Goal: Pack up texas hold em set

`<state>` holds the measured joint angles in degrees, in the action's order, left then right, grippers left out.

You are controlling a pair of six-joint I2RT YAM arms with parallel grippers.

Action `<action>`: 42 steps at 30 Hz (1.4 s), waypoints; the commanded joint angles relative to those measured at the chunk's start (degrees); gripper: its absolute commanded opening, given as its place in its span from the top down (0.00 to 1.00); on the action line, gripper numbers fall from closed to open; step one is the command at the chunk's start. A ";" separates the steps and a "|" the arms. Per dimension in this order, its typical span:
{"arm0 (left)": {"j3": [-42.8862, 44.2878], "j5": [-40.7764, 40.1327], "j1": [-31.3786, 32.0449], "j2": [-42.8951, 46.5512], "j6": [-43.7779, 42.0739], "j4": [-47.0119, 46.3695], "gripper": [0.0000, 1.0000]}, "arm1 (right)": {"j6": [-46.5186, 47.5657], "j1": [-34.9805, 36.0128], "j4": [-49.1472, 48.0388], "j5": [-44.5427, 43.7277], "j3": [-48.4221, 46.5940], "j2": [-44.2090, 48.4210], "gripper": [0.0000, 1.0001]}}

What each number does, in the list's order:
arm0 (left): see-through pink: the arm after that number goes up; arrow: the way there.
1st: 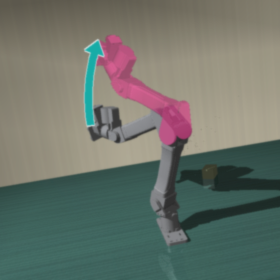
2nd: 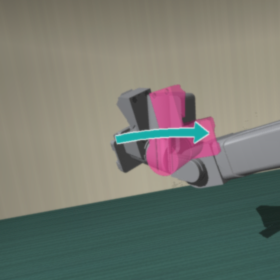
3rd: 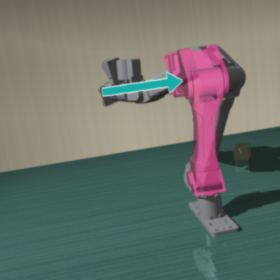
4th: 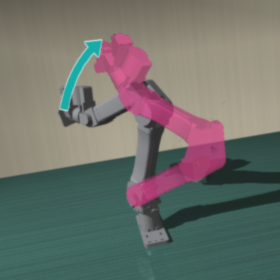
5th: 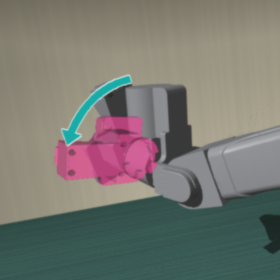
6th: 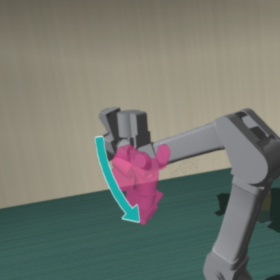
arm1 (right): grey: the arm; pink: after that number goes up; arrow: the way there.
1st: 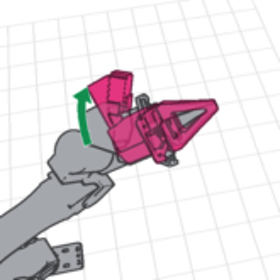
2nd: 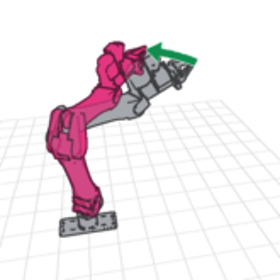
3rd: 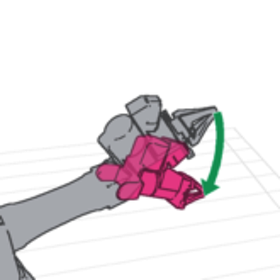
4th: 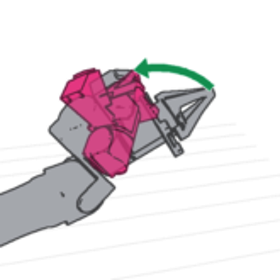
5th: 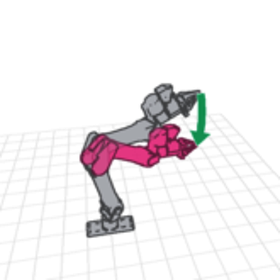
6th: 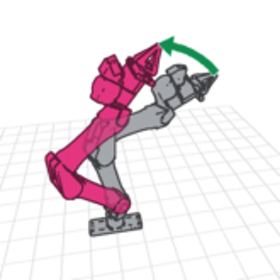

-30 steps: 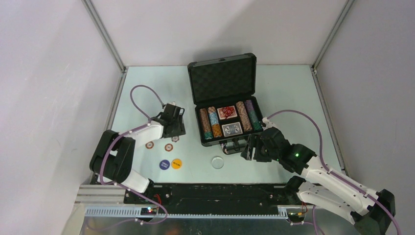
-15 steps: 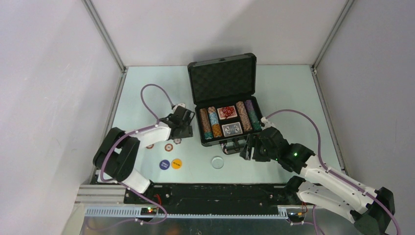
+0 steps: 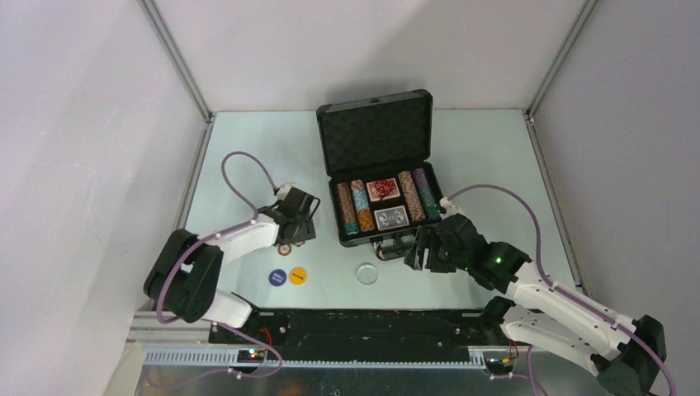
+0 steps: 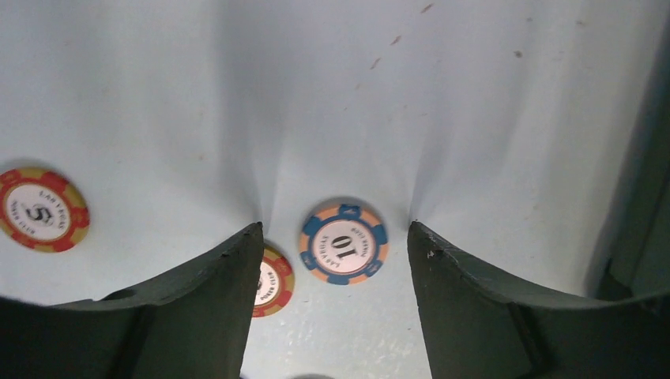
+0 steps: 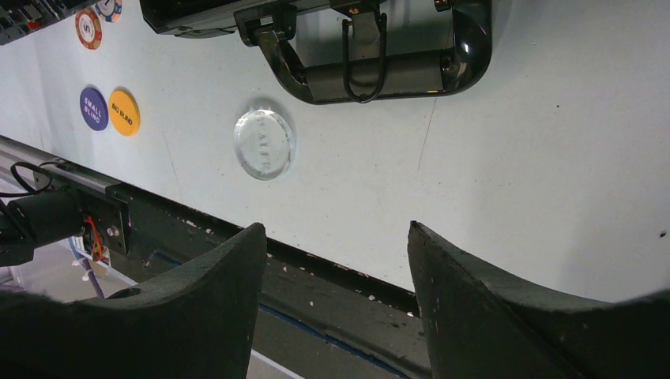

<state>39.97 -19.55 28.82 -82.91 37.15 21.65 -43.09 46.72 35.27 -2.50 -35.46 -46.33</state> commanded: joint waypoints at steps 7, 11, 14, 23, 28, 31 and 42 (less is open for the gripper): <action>-2.03 -0.16 -0.52 0.15 2.91 2.33 0.29 | -0.11 0.46 -2.59 0.60 -0.39 -0.56 0.30; -1.79 0.86 0.29 -0.20 2.27 2.26 0.29 | -0.02 0.47 -3.21 0.90 -0.37 -1.07 0.30; -1.70 1.90 0.90 -0.35 2.17 2.28 0.31 | 0.04 0.53 -3.35 0.96 -0.40 -1.21 0.30; -1.64 2.16 3.67 -2.18 2.80 1.69 0.34 | -0.22 0.54 -3.07 0.45 -0.40 -1.48 0.30; -1.66 2.14 3.89 -2.88 2.70 1.43 0.37 | -0.31 0.57 -2.67 0.09 -0.40 -1.33 0.30; -1.96 2.09 3.97 -3.18 2.58 1.48 0.39 | -0.41 0.57 -2.58 -0.02 -0.35 -1.29 0.30; -3.09 1.85 4.82 -6.36 2.78 1.40 0.41 | -0.62 1.02 -3.48 0.10 -0.37 -2.07 0.30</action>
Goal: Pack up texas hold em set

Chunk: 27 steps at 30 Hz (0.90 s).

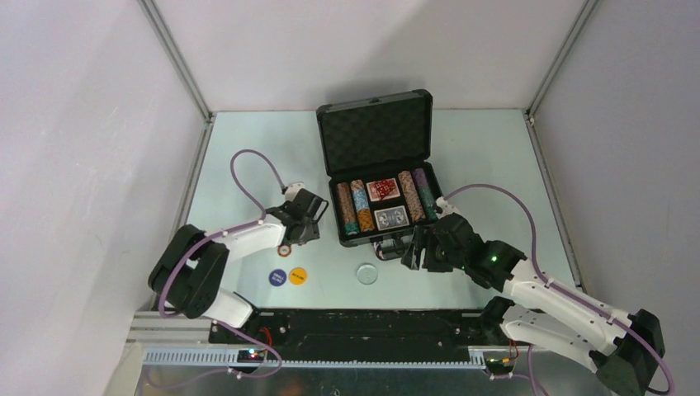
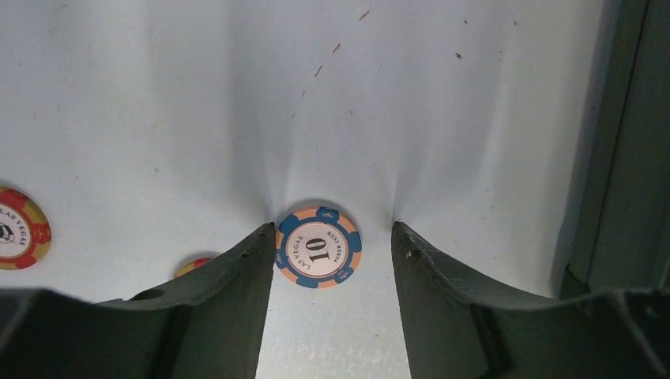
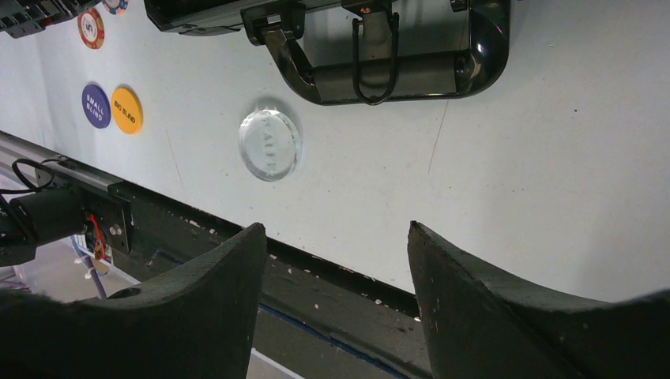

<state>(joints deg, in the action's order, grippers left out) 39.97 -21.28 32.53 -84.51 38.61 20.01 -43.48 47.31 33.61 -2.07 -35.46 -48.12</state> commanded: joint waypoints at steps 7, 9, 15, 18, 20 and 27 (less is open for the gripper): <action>-2.94 3.69 1.63 -5.08 1.26 3.14 0.45 | -0.32 0.43 -1.88 -0.47 -0.33 -0.31 0.30; -3.09 3.76 1.73 -4.93 1.17 3.14 0.47 | -0.36 0.46 -1.79 -0.42 -0.38 -0.31 0.30; -5.26 5.31 1.90 -2.95 1.38 3.25 0.38 | -0.41 0.57 -1.54 -0.65 -0.31 -0.06 0.30; -6.16 5.62 1.97 -1.89 1.86 3.22 0.36 | -0.31 0.57 -1.92 -0.52 -0.36 -0.32 0.30; -6.55 5.72 2.00 -1.78 2.04 3.25 0.36 | -0.35 0.63 -2.22 -0.33 -0.37 -0.57 0.30; -6.45 4.48 2.95 -2.32 3.19 4.60 0.38 | -0.33 0.68 -2.38 -0.30 -0.38 -0.74 0.30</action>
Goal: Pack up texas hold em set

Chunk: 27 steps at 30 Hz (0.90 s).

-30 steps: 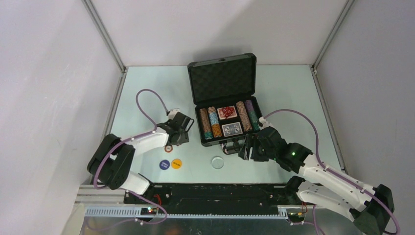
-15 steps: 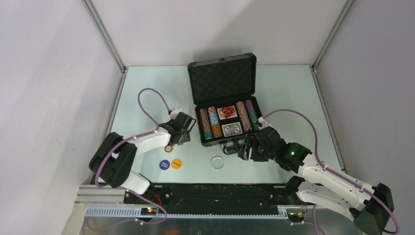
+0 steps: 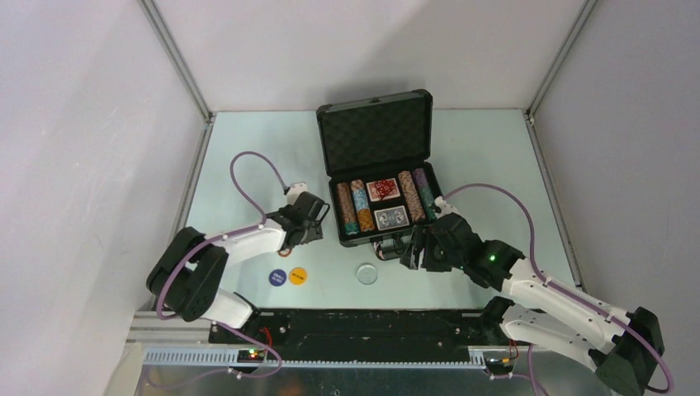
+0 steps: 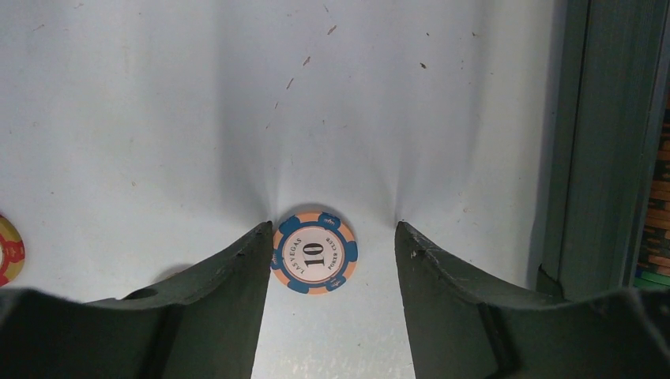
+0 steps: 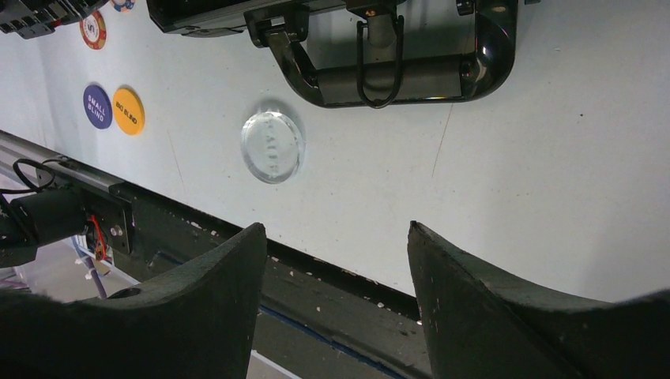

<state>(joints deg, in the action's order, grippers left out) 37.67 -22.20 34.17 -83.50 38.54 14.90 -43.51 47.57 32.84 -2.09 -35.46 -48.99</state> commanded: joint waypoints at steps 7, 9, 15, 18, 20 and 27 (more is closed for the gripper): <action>-5.25 4.78 2.02 -1.22 4.12 11.26 0.38 | -0.30 0.51 -1.88 -0.18 -0.38 -0.28 0.30; -4.81 4.27 2.10 -0.46 4.02 12.16 0.38 | -0.31 0.52 -2.38 0.13 -0.37 -0.81 0.30; -3.82 3.60 2.07 0.67 3.62 13.67 0.38 | -0.30 0.82 -2.68 0.13 -0.39 -1.12 0.30; -3.51 3.67 2.14 -0.37 3.40 13.72 0.38 | -0.27 0.79 -2.54 0.05 -0.37 -0.99 0.30; -3.44 3.11 2.29 -1.20 3.46 13.75 0.38 | -0.24 0.80 -2.36 -0.11 -0.36 -0.87 0.31; -1.56 1.63 2.57 -4.29 3.34 13.46 0.45 | -0.18 0.83 -2.15 -0.15 -0.39 -0.71 0.30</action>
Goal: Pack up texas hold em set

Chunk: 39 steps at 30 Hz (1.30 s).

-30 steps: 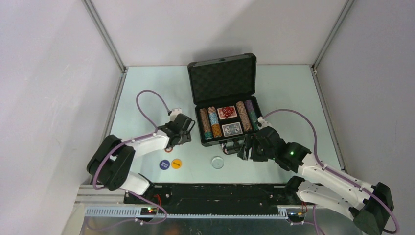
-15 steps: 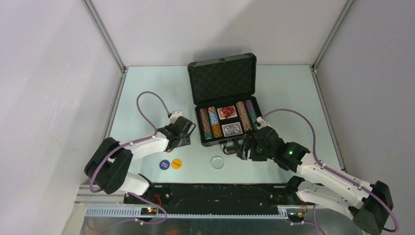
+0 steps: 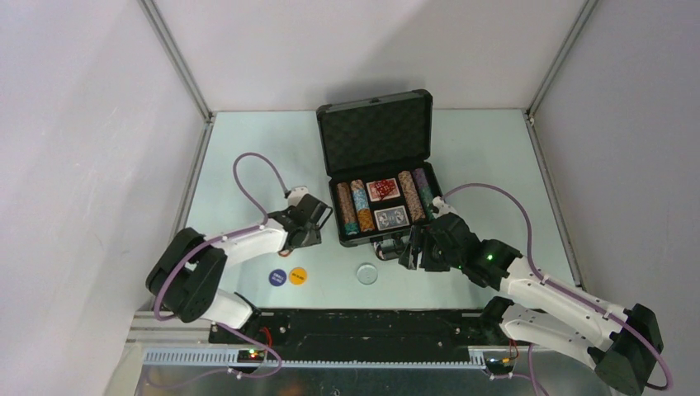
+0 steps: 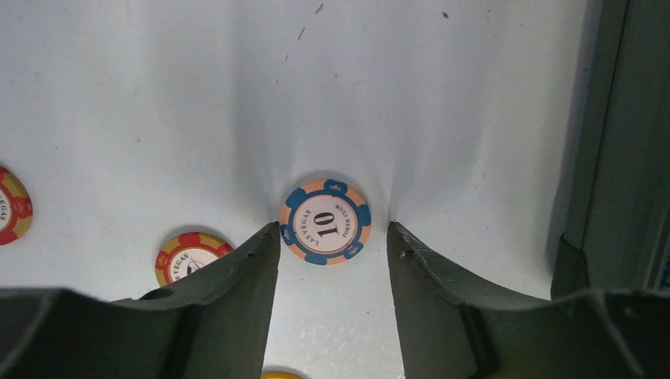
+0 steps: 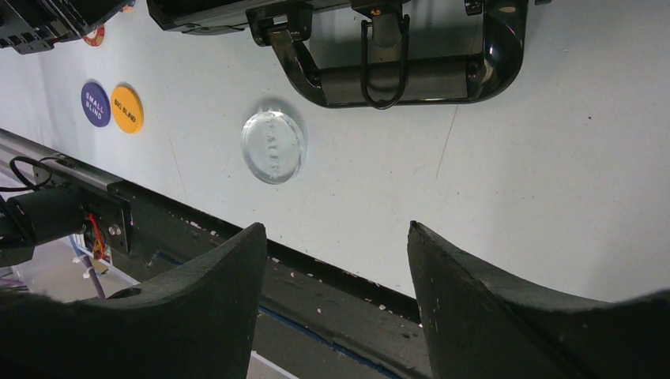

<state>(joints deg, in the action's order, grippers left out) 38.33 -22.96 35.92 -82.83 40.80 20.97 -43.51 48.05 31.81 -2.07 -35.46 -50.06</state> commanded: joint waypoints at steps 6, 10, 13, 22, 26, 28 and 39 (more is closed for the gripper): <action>-2.43 2.91 0.98 -4.22 1.14 7.34 0.51 | -0.27 0.30 -0.13 -0.87 -0.31 0.92 0.30; -2.79 3.16 0.96 -3.74 1.04 7.37 0.55 | -0.33 0.37 -0.40 -0.84 -0.38 0.87 0.30; -2.90 3.41 0.99 -3.16 1.04 7.34 0.58 | -0.45 0.37 -0.47 -0.73 -0.37 0.85 0.30; -1.97 4.18 0.94 1.55 0.89 7.51 0.59 | -0.35 0.32 -0.40 -0.77 -0.38 1.11 0.31; -0.38 3.94 0.96 3.57 0.27 8.43 0.59 | -0.35 0.37 -0.44 -0.83 -0.40 1.11 0.31; 0.79 3.40 0.94 4.44 -0.08 9.49 0.59 | -0.42 0.38 -0.44 -0.83 -0.39 1.13 0.30; 4.47 1.10 0.89 3.43 -1.58 11.67 0.42 | -0.78 0.39 -0.58 -0.78 -0.40 1.27 0.31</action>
<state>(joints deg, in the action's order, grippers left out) 40.45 -20.38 36.42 -79.35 39.99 31.79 -43.92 48.16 31.88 -2.09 -35.46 -49.80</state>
